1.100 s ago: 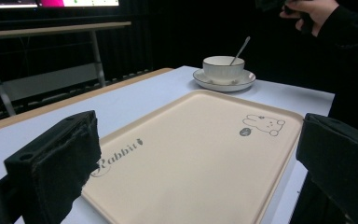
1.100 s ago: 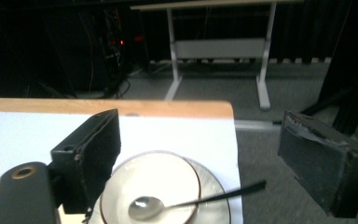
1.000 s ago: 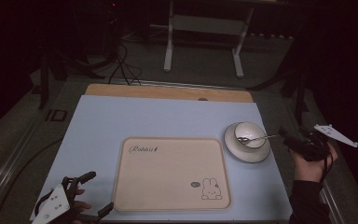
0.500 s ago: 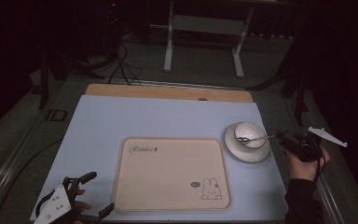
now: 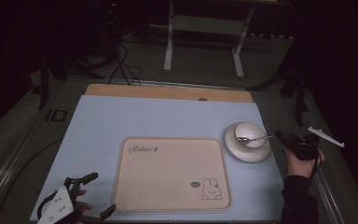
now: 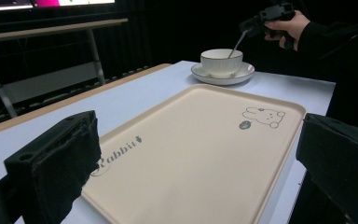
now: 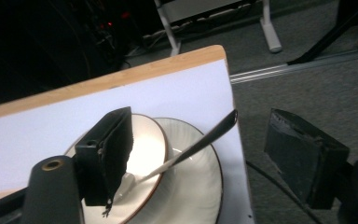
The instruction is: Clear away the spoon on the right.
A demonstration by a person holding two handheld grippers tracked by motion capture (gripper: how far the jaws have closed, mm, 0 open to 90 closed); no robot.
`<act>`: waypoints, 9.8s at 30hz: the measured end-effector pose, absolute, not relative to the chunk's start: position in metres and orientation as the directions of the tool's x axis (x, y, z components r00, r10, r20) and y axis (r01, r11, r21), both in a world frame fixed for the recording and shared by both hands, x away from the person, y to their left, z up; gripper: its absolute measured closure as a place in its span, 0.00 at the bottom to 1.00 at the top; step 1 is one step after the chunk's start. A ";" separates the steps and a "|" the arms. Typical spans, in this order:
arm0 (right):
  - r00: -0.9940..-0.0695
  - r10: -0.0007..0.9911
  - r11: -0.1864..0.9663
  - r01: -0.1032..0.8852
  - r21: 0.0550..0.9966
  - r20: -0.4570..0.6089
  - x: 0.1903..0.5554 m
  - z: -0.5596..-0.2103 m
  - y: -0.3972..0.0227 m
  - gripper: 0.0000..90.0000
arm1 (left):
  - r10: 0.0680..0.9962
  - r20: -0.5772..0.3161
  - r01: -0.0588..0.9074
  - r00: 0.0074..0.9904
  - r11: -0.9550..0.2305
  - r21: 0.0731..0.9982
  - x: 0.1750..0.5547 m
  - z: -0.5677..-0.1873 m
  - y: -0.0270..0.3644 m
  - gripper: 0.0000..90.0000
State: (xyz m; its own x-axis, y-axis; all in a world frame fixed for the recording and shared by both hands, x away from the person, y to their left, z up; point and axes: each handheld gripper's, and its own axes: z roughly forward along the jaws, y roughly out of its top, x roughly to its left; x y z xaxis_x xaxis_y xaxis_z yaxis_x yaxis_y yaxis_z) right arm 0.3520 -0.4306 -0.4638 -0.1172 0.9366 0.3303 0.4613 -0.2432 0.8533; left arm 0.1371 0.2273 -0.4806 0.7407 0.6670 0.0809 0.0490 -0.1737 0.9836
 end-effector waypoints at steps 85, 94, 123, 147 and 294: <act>-0.394 0.890 -0.038 0.435 0.899 0.229 0.353 -0.344 -0.418 1.00 | 0.673 0.087 0.053 0.735 -0.185 0.981 0.137 -0.482 0.228 0.00; -0.443 0.877 0.024 0.429 0.903 0.188 0.354 -0.327 -0.404 1.00 | 0.672 0.088 0.052 0.735 -0.185 0.981 0.137 -0.482 0.228 0.00; -0.679 0.724 0.210 0.387 0.898 0.123 0.355 -0.317 -0.345 1.00 | 0.671 0.089 0.051 0.736 -0.186 0.981 0.137 -0.482 0.228 0.00; -0.861 0.482 0.384 0.372 0.845 0.160 0.346 -0.352 -0.268 1.00 | 0.674 0.079 0.058 0.734 -0.177 0.982 0.138 -0.482 0.228 0.00; -0.832 0.496 0.557 0.524 0.645 0.248 0.403 -0.524 -0.182 0.66 | 0.627 0.098 0.045 0.773 -0.208 0.977 0.137 -0.483 0.224 0.00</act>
State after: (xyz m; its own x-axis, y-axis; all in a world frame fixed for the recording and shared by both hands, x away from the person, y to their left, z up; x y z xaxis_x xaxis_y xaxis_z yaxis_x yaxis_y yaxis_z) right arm 0.4026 -0.1823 -0.5243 -0.8323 0.4957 0.2479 0.5237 0.5570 0.6445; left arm 0.1366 0.2238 -0.4830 0.7729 0.6269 0.0983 0.0448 -0.2084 0.9770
